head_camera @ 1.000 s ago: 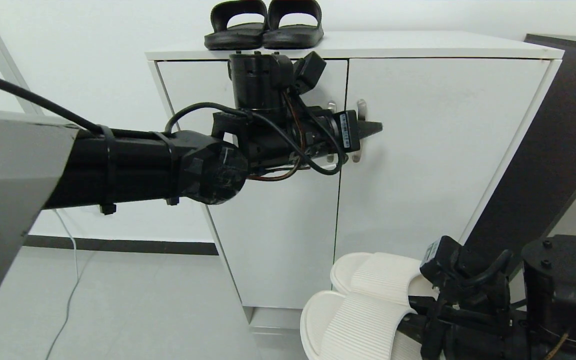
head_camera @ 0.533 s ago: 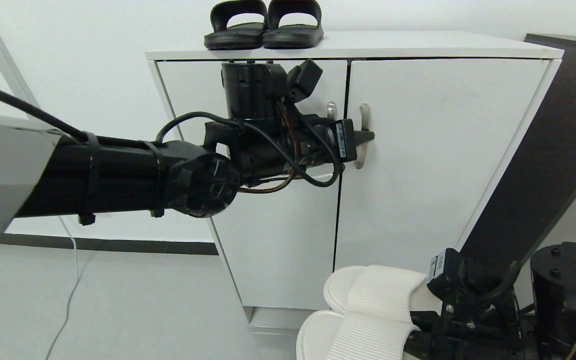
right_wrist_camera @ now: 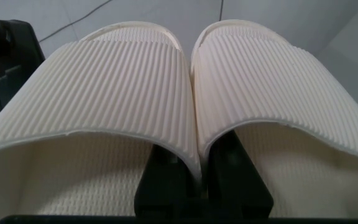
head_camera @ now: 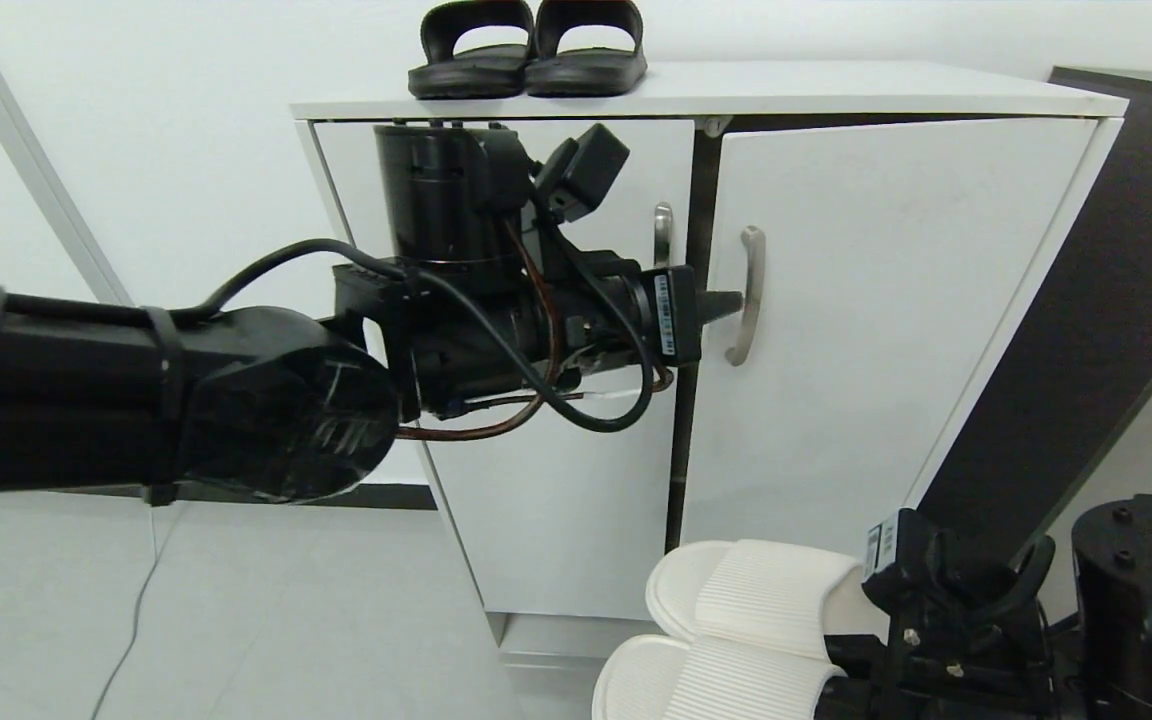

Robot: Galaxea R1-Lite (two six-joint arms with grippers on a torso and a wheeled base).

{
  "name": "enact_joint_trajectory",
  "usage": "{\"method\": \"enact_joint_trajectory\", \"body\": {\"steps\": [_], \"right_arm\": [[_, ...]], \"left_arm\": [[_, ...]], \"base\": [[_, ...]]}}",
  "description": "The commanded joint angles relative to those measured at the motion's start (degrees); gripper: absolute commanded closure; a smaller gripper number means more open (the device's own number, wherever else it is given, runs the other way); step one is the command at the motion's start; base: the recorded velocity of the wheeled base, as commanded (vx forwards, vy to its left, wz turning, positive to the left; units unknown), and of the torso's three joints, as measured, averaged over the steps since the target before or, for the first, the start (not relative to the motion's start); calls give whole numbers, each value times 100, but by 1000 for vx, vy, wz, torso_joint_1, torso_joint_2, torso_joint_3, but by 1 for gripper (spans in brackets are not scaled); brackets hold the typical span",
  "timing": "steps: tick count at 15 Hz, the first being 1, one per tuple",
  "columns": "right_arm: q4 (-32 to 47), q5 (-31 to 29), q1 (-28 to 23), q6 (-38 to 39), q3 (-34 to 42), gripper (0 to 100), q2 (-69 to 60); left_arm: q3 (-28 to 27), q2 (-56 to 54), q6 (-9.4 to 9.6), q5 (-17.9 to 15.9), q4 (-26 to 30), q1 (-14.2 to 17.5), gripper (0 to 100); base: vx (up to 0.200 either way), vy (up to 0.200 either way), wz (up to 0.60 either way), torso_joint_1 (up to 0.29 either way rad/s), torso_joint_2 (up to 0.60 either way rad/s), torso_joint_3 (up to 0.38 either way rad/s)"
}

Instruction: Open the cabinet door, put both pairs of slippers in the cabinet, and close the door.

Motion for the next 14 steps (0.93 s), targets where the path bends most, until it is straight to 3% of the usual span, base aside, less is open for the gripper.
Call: {"method": "enact_joint_trajectory", "body": {"steps": [1, 2, 6, 9, 14], "right_arm": [[-9, -30, 6, -4, -11, 100, 17], [0, -38, 6, -4, -11, 100, 25], [0, -38, 50, -109, 7, 100, 25], [-9, -21, 50, -206, 51, 100, 17], [0, 6, 129, -206, 121, 100, -10]], "left_arm": [[288, -511, 8, 278, -17, -5, 100], [341, -581, 34, 507, -25, -5, 100], [297, -529, -10, 454, -34, 425, 100], [7, -124, -89, 173, -271, 566, 100], [-890, 596, -274, 138, -342, 610, 100]], "base": [[0, 0, 0, 0, 0, 0], [0, 0, 0, 0, 0, 0], [0, 0, 0, 0, 0, 0], [0, 0, 0, 0, 0, 0], [0, 0, 0, 0, 0, 0]]}}
